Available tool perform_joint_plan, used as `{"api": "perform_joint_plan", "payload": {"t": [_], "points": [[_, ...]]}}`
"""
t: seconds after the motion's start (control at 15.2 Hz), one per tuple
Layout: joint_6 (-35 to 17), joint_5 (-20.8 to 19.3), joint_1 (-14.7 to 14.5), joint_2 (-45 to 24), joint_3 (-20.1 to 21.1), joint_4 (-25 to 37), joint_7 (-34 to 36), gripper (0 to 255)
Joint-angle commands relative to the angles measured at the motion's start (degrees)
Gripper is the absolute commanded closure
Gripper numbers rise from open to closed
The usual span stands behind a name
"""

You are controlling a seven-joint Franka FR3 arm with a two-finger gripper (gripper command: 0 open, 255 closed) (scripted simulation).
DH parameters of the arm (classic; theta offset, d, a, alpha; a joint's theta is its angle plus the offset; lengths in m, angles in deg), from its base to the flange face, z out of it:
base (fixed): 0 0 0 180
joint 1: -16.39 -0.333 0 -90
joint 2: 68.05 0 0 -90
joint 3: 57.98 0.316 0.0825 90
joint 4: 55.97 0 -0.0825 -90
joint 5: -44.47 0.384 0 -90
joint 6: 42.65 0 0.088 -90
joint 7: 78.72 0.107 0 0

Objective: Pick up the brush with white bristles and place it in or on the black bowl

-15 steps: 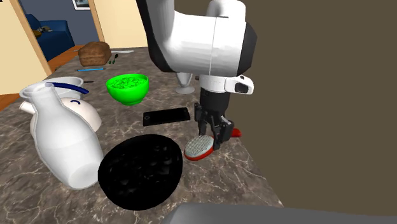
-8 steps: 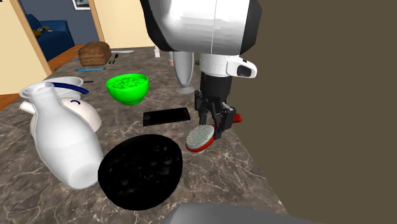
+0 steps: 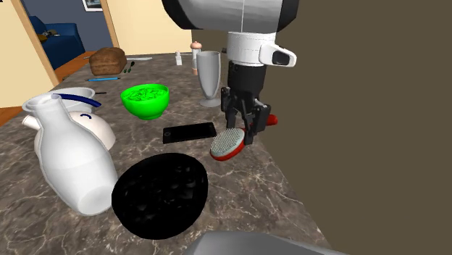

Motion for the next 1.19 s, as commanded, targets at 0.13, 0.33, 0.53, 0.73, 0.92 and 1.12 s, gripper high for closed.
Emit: {"api": "perform_joint_plan", "payload": {"t": [0.13,0.33,0.53,0.73,0.92,1.12], "points": [[3.50,-0.45,0.12,1.15,-0.61,2.33,0.19,255],[6.01,-0.77,0.21,1.80,-1.02,4.20,0.37,255],[8.46,-1.08,0.30,2.29,-1.41,6.16,0.56,255],[10.86,-1.38,0.40,2.64,-1.78,8.22,0.75,255],[12.79,-0.75,-0.29,4.27,-1.31,8.68,1.87,255],[14.51,1.80,-2.62,8.48,0.85,6.73,5.05,255]]}}
